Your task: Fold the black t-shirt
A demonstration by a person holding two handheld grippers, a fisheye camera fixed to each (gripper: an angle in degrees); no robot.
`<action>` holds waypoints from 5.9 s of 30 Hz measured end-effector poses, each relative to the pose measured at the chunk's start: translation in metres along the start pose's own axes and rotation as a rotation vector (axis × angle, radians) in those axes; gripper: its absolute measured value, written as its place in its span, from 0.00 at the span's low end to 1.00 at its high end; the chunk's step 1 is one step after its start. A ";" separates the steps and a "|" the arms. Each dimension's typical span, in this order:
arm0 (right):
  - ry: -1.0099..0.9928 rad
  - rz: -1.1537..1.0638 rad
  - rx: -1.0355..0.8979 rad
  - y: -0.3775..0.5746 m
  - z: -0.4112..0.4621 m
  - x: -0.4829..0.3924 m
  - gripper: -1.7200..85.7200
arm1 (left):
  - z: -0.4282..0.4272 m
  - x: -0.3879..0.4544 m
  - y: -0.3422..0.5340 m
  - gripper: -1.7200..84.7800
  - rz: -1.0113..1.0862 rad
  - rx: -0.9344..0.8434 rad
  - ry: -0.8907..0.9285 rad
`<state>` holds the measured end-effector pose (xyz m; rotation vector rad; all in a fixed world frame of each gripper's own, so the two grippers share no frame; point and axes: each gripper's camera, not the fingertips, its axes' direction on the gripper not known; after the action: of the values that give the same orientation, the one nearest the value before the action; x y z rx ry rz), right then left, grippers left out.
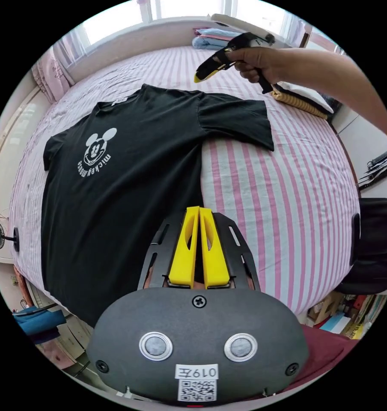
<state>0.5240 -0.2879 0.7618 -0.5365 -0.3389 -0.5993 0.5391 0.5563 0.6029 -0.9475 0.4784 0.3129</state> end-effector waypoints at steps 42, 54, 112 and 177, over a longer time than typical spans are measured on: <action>0.155 -0.663 -0.618 -0.731 0.112 -0.503 0.11 | 0.451 -0.732 -0.008 0.07 0.054 0.078 0.180; -0.203 -0.216 0.037 -0.731 -0.037 -0.405 0.02 | 0.469 -0.677 0.060 0.03 0.063 0.321 -0.011; -0.021 -0.405 -0.277 -0.823 0.009 -0.444 0.01 | 0.570 -0.748 -0.034 0.03 -0.140 0.129 0.153; 0.326 0.158 -0.411 -0.268 0.092 -0.060 0.02 | 0.559 -0.479 -0.551 0.03 0.796 -0.296 0.092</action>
<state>0.3000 -0.3963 0.9101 -0.8370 0.1404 -0.5941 0.5238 0.6958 1.5117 -1.0271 0.9052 1.0854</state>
